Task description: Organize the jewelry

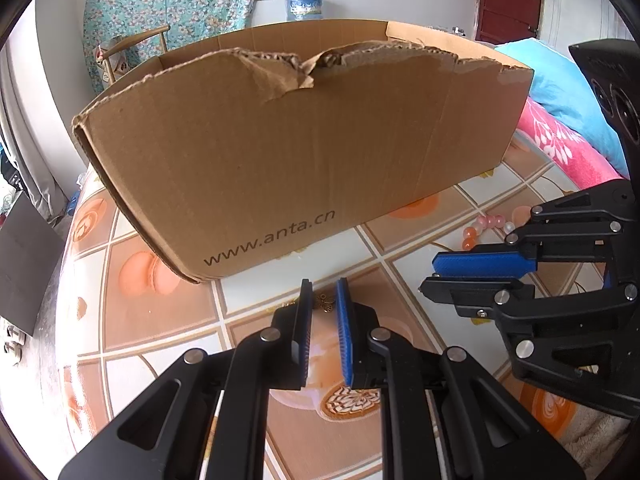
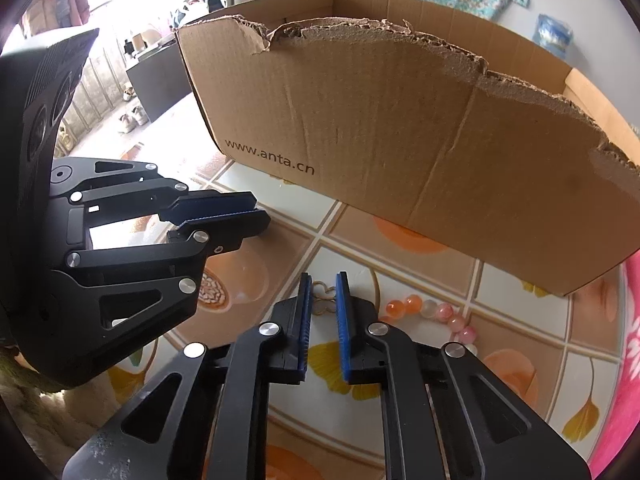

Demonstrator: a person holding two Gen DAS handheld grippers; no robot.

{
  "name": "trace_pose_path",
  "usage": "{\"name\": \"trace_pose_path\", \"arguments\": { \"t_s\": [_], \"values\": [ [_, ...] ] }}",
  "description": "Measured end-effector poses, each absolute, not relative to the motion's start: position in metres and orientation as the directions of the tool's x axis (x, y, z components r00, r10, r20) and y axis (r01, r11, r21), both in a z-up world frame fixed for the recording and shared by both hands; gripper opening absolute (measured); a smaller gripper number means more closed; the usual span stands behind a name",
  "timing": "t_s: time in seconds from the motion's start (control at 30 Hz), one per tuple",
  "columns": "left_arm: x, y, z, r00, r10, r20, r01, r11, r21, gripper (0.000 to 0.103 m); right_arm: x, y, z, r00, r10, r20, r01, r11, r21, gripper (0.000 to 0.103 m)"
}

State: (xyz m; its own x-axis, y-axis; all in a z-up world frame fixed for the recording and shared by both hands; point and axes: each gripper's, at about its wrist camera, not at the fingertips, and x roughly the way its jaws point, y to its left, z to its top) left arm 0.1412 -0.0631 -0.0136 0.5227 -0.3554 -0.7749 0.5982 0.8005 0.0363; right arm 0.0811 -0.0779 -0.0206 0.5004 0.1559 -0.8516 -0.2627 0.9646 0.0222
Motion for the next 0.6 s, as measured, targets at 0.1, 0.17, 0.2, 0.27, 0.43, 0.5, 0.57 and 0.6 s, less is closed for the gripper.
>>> {"name": "trace_pose_path", "arguments": {
  "t_s": [0.1, 0.17, 0.2, 0.27, 0.43, 0.5, 0.57, 0.6],
  "values": [
    [0.142, -0.063, -0.014, 0.521, -0.359, -0.774, 0.599, 0.8, 0.032, 0.011, 0.08, -0.08, -0.021, 0.502, 0.169, -0.848, -0.252, 0.967, 0.043, 0.009],
    [0.142, -0.062, -0.014, 0.521, -0.362, -0.773, 0.599, 0.8, 0.029, 0.011, 0.081, -0.081, -0.022, 0.503, 0.172, -0.847, -0.246, 0.968, 0.051, 0.0],
    [0.142, -0.062, -0.013, 0.52, -0.363, -0.773, 0.599, 0.8, 0.027, 0.011, 0.081, -0.086, -0.021, 0.501, 0.176, -0.847, -0.244, 0.968, 0.057, 0.0],
    [0.142, -0.061, -0.013, 0.519, -0.366, -0.772, 0.599, 0.801, 0.023, 0.011, 0.081, -0.09, -0.021, 0.496, 0.184, -0.849, -0.239, 0.968, 0.07, 0.0],
    [0.142, -0.058, -0.012, 0.516, -0.37, -0.773, 0.596, 0.803, 0.013, 0.008, 0.085, -0.098, -0.021, 0.472, 0.21, -0.856, -0.23, 0.967, 0.111, 0.003],
    [0.143, -0.056, -0.012, 0.512, -0.375, -0.773, 0.594, 0.805, 0.003, 0.008, 0.086, -0.098, -0.02, 0.456, 0.215, -0.864, -0.229, 0.966, 0.119, 0.013],
    [0.142, -0.054, -0.012, 0.508, -0.38, -0.773, 0.591, 0.807, -0.009, 0.008, 0.086, -0.096, -0.019, 0.448, 0.208, -0.87, -0.231, 0.967, 0.112, 0.016],
    [0.143, -0.053, -0.012, 0.507, -0.383, -0.773, 0.589, 0.808, -0.014, 0.008, 0.086, -0.095, -0.018, 0.443, 0.205, -0.873, -0.232, 0.967, 0.109, 0.018]
  ]
}}
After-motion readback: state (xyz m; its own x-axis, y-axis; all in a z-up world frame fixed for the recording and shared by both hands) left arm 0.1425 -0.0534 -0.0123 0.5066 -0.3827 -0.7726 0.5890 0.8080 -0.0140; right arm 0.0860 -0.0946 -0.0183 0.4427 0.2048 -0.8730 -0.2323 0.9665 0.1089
